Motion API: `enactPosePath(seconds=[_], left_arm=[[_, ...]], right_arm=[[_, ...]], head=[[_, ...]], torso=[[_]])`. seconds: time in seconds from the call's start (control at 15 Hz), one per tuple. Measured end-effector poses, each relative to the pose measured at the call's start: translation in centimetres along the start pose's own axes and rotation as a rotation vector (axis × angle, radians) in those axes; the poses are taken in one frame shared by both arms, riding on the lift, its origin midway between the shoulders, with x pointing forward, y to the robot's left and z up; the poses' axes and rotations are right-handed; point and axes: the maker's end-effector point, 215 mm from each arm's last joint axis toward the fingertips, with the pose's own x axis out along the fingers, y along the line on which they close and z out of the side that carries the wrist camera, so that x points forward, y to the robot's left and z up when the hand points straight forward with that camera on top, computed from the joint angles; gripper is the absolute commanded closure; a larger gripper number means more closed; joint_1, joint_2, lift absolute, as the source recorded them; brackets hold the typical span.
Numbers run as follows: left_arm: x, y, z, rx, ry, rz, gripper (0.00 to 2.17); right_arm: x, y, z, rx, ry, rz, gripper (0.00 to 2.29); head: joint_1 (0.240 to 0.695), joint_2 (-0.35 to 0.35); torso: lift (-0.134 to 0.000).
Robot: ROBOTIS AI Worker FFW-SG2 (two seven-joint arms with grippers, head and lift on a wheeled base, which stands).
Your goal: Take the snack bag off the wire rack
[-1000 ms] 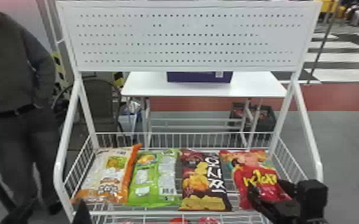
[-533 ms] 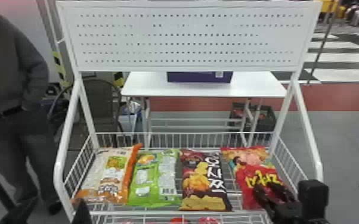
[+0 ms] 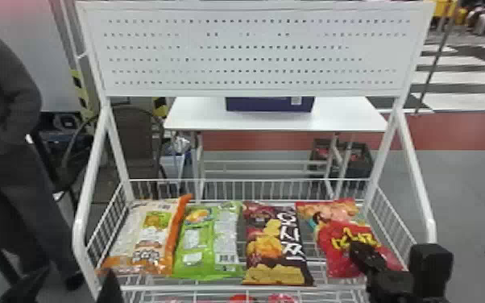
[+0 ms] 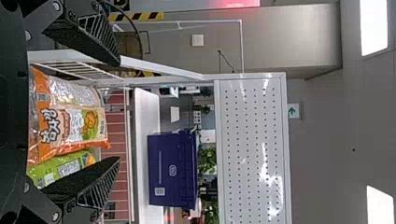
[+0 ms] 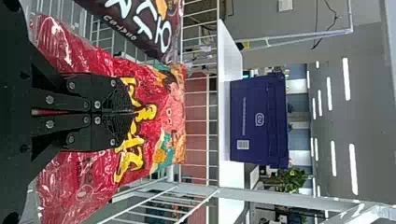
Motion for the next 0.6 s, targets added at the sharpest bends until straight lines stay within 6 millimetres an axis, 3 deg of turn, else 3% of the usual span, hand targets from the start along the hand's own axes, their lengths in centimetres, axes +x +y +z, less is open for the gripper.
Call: enactPosePath(seconds=[0.33,0.6], left_arm=[[0.0,0.1,0.0,0.002,0.001,0.002,0.19],[0.1,0.3,0.1,0.004,-0.002,0.006,0.19]], right_arm=[[-2.9,1.7,5.0,0.047,-0.117,0.039,2.07],[-7.2,3.2,7.9,0.065,-0.204,0.08,2.07]], head=[[0.499,0.0],[0.499,0.0]], torso=[[0.0],[0.0]])
